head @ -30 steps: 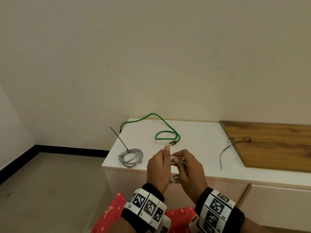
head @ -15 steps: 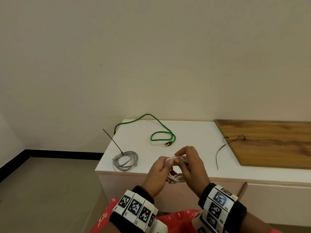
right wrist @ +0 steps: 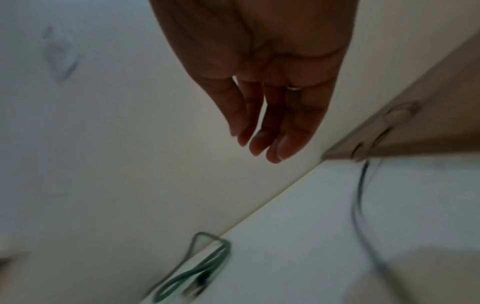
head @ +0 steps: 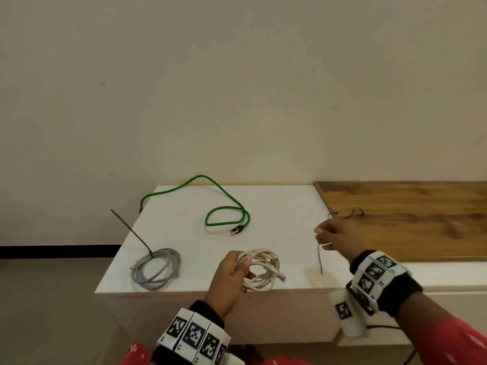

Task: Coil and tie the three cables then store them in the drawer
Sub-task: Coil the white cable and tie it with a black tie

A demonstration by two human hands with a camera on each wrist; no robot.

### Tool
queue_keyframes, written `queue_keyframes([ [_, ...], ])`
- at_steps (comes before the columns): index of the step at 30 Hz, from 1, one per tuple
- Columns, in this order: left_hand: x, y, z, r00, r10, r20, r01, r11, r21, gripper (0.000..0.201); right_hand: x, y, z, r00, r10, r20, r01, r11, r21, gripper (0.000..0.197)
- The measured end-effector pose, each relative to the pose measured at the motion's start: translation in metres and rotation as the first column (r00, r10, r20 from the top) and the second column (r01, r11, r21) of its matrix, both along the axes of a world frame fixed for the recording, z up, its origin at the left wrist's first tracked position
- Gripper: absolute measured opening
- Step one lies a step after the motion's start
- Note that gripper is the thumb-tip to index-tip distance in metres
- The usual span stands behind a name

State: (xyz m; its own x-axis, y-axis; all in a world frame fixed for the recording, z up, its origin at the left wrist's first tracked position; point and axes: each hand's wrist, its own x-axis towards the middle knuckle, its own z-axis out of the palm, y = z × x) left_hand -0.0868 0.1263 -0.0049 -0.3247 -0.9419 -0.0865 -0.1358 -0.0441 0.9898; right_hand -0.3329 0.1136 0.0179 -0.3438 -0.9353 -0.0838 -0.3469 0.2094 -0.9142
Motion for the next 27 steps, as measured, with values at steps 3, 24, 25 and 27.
queue_keyframes([
  [3,-0.003,-0.013,-0.01,1.0,0.007,0.002,-0.007,1.0,0.01,0.013,-0.066,-0.033,-0.014,0.967,-0.19,-0.167,0.219,0.959,0.18,0.022],
  [24,-0.001,-0.06,-0.051,0.991,0.129,0.018,-0.13,0.989,0.074,0.011,-0.124,-0.12,-0.043,0.819,-0.363,-0.443,0.522,0.792,0.317,0.036],
  [25,-0.001,-0.059,-0.051,0.991,0.13,0.017,-0.131,0.988,0.08,0.011,-0.119,-0.12,-0.04,0.819,-0.385,-0.426,0.534,0.781,0.322,0.037],
  [27,0.0,-0.058,-0.051,0.991,0.132,0.014,-0.132,0.988,0.085,0.01,-0.112,-0.116,-0.037,0.829,-0.338,-0.445,0.513,0.776,0.367,0.034],
])
